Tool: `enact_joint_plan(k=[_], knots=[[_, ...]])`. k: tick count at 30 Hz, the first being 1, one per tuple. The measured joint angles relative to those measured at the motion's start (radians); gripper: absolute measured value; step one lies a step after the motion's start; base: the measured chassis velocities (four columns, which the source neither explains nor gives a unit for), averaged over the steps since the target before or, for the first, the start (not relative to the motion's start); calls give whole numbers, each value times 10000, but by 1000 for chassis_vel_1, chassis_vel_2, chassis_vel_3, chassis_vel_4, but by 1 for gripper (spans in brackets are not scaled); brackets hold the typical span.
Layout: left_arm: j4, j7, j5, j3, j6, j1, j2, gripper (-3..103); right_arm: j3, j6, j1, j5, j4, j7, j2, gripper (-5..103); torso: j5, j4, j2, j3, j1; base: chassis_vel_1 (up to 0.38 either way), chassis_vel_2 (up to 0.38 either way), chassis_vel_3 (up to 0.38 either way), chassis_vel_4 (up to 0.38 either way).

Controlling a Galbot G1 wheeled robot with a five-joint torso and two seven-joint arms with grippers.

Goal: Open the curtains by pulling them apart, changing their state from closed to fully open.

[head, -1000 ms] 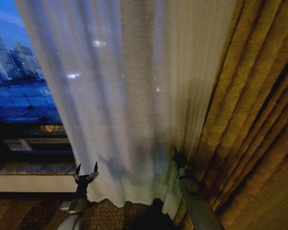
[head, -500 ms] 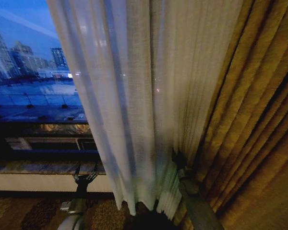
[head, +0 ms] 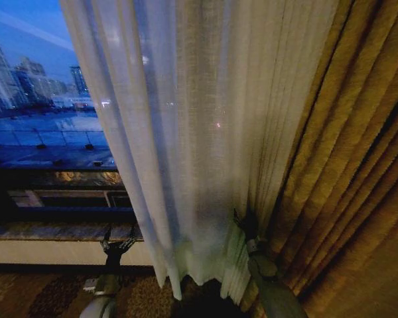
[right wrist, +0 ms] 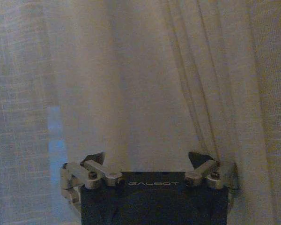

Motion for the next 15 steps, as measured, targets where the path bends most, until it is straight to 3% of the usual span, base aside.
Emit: enact_joint_plan(k=[15], knots=[[0,0,0,0,0,3,0,100,101,286,-203,-187,196,-470,-3,100,-3,0,6,-4,-10,87,-90,-88,92]])
